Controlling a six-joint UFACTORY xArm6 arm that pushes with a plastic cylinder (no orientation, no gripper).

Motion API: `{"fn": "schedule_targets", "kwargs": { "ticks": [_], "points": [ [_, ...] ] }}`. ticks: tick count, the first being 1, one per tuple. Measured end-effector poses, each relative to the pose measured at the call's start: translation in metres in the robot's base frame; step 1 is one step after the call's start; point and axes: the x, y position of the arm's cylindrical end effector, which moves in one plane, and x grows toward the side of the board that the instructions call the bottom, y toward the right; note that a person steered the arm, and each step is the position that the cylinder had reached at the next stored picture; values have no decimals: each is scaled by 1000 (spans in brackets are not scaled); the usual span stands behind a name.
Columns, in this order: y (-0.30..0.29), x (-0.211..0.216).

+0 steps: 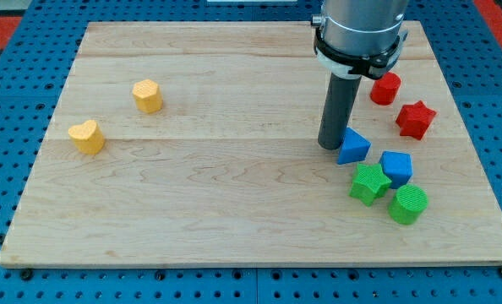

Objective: Push the red circle to the top right

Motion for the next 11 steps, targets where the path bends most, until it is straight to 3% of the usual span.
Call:
{"fn": "schedule_targets", "kwargs": {
  "ticks": [1,4,5,7,8,9,10,11],
  "points": [
    [-15,-26],
    [-29,-166],
    [-29,-191],
    [-7,-191],
    [88,-202],
    [166,-188],
    [155,-121],
    [112,-85]
  ]
}}
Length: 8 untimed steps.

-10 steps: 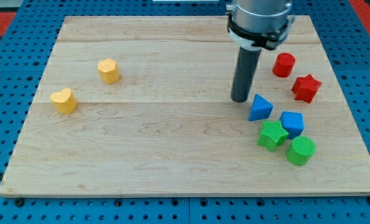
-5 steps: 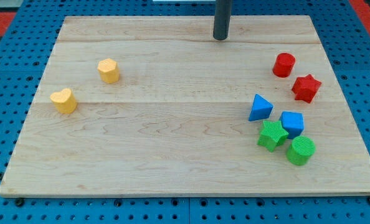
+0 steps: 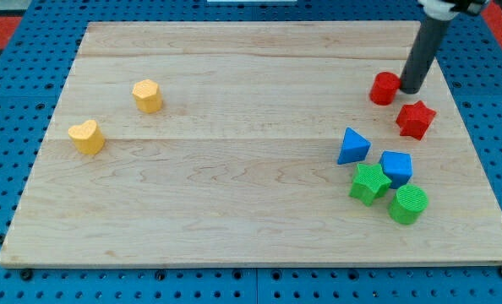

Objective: Push the red circle to the top right

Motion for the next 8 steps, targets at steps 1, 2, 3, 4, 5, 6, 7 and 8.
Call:
{"fn": "schedule_targets", "kwargs": {
  "ticks": [1,2,3,4,5,6,7,8],
  "points": [
    [-56,2],
    [-69,-9],
    [-74,-27],
    [-76,-44],
    [-72,-52],
    [-60,-44],
    [-73,-11],
    [-147,-11]
  ]
}}
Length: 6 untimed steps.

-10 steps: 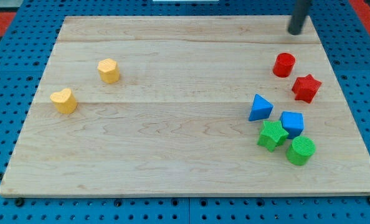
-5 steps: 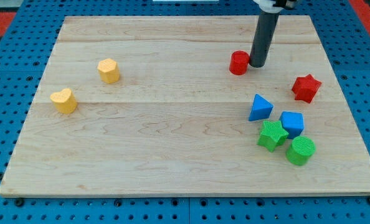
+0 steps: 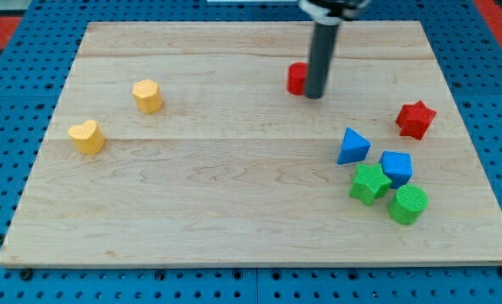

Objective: Push the red circle to the top right

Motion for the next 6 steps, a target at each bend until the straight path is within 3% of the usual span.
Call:
{"fn": "schedule_targets", "kwargs": {
  "ticks": [2,3,4,5,6],
  "points": [
    [-34,-42],
    [-86,-48],
    [-47,-87],
    [72,-88],
    [63,-75]
  ]
}}
